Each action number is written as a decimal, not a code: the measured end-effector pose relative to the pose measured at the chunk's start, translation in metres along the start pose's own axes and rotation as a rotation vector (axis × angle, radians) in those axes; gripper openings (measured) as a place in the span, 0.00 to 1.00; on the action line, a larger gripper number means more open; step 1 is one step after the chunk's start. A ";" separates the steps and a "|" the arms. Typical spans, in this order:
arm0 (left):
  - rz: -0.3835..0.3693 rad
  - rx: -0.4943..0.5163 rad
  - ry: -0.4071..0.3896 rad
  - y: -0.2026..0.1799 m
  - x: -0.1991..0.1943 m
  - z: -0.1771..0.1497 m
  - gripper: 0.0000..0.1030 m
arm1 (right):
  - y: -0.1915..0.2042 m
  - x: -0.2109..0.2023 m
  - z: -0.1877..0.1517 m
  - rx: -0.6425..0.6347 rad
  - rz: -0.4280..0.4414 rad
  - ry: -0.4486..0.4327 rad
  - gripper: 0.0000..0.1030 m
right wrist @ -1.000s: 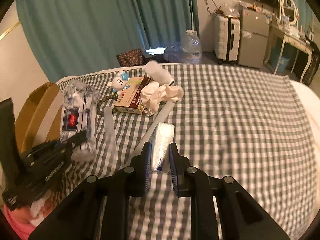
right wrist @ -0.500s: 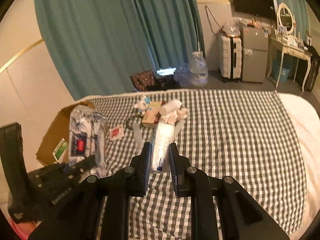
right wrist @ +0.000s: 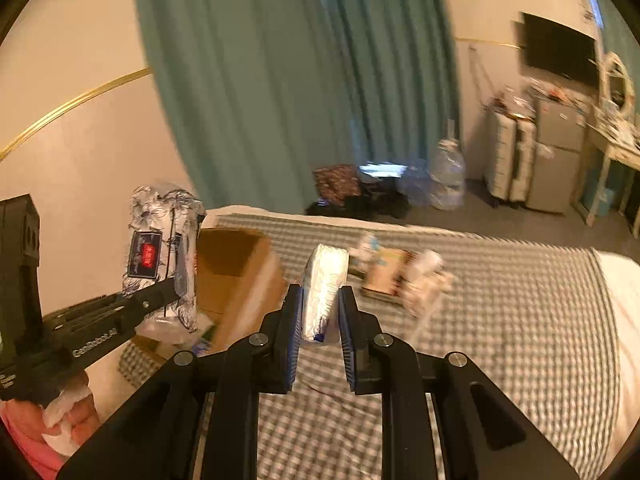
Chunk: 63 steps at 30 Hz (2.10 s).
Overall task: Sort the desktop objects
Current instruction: 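Carry the snack bag and tissue pack into the cardboard box and release both, then grasp the white comb with the left gripper while the right grasps the white lace cloth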
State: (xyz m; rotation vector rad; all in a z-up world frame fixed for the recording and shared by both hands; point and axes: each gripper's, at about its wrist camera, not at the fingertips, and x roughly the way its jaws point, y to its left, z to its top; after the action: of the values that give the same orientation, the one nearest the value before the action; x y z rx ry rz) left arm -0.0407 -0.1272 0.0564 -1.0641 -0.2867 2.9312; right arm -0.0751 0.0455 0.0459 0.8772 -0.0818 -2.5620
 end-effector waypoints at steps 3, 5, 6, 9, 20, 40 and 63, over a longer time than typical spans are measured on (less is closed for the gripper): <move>0.065 -0.016 0.004 0.037 0.002 -0.002 0.08 | 0.035 0.036 0.007 -0.015 0.106 0.043 0.17; 0.102 -0.040 0.020 0.062 0.009 -0.006 0.08 | 0.053 0.056 0.006 -0.027 0.139 0.070 0.17; 0.114 -0.062 0.028 0.075 0.015 -0.009 0.08 | 0.065 0.071 0.006 -0.043 0.145 0.090 0.17; 0.116 -0.100 0.078 0.102 0.036 -0.018 0.08 | 0.084 0.110 0.002 -0.015 0.228 0.157 0.17; 0.099 -0.099 0.215 0.132 0.087 -0.041 0.68 | 0.095 0.167 -0.006 0.037 0.173 0.218 0.28; 0.060 0.038 0.038 0.011 0.012 -0.058 1.00 | -0.053 -0.039 -0.016 0.179 -0.011 -0.092 0.55; 0.136 0.036 0.198 -0.099 0.250 -0.094 1.00 | -0.202 0.123 -0.099 0.246 -0.124 0.096 0.54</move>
State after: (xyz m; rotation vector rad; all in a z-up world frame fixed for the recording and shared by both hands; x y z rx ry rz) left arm -0.1786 0.0042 -0.1554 -1.4078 -0.1640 2.9005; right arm -0.1791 0.1859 -0.1415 1.1277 -0.3298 -2.6574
